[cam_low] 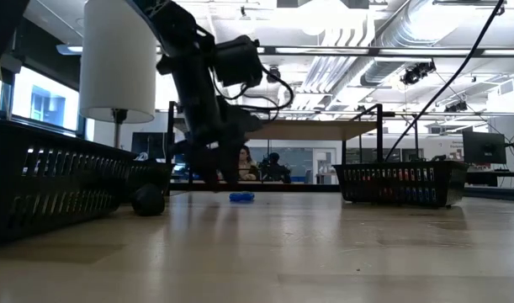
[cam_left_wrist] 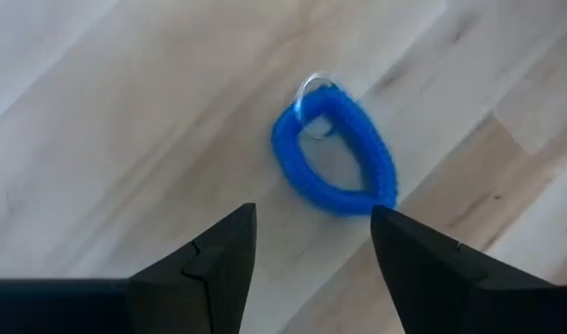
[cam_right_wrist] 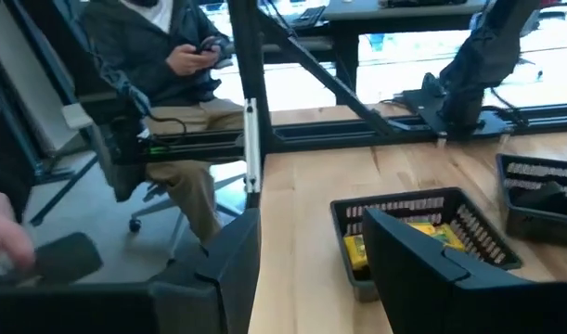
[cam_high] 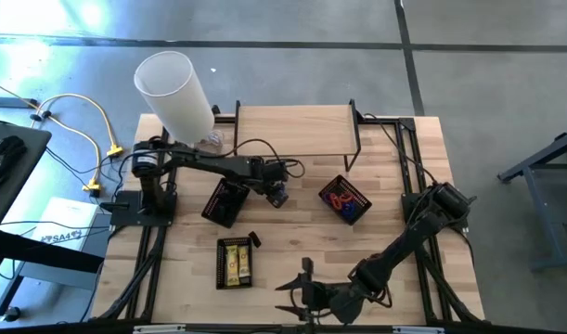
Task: Pick & Place Office Desk Supplies
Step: Put the blue spring keychain into the top right black bin
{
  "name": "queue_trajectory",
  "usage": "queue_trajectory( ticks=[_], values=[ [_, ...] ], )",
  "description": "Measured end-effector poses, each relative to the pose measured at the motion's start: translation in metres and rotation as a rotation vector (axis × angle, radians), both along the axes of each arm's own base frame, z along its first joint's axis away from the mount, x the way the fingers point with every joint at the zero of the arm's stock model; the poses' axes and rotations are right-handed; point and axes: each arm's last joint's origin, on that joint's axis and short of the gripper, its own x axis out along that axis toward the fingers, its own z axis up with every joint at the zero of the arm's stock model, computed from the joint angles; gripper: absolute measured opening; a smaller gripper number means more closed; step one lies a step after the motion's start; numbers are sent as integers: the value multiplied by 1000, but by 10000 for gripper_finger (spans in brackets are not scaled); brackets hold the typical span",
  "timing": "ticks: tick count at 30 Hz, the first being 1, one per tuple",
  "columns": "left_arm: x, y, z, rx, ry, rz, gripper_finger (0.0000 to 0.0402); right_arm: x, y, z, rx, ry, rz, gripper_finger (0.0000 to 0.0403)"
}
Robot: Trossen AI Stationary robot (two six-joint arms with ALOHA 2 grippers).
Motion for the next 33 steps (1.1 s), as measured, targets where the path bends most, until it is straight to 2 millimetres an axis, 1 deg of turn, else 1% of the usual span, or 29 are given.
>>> queue_trajectory(
  ticks=[6, 13, 20, 25, 29, 33],
  values=[
    [4, 8, -8, 26, -8, 27, 204, 4, -3, 1, 20, -5, 29, 178],
    [10, 11, -15, 25, -35, 43, 204, 6, -5, 2, 25, -7, 32, 178],
    [13, 11, -30, 28, -1, 45, 204, 5, -4, 1, 40, 1, 35, 178],
    [13, 9, -32, 13, 3, 52, 204, 4, -2, 1, 57, 10, 81, 178],
    [13, 6, -33, 20, 8, 49, 204, 1, 2, 1, 92, 15, 86, 178],
    [12, 6, -34, 18, 22, 49, 190, -3, 6, 1, 99, 16, 98, 178]
  ],
)
